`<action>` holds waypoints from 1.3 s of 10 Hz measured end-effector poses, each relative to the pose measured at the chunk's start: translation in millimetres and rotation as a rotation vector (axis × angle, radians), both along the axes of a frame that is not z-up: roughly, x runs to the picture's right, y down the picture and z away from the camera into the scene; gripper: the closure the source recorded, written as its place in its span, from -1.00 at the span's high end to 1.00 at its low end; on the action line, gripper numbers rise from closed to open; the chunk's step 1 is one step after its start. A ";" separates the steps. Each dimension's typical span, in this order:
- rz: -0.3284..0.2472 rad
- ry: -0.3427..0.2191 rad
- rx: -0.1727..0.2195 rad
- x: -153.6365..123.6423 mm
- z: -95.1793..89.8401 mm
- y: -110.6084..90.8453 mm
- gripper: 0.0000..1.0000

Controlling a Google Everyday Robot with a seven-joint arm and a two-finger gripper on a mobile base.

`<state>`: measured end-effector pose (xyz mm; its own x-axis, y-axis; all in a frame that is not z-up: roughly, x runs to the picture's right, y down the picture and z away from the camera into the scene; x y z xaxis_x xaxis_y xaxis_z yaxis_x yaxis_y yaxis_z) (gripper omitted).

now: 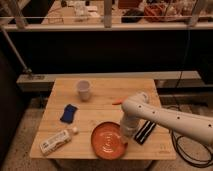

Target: Push the ceramic bowl across the table

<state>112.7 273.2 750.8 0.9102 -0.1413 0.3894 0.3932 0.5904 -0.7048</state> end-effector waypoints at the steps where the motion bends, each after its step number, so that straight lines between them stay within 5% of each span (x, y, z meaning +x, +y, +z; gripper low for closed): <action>1: -0.001 -0.001 -0.002 0.3 -0.5 0.4 -0.99; 13: -0.010 0.001 -0.010 11.3 -4.9 3.2 -0.99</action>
<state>123.9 276.4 745.9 0.9089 -0.1465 0.3904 0.3987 0.5791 -0.7111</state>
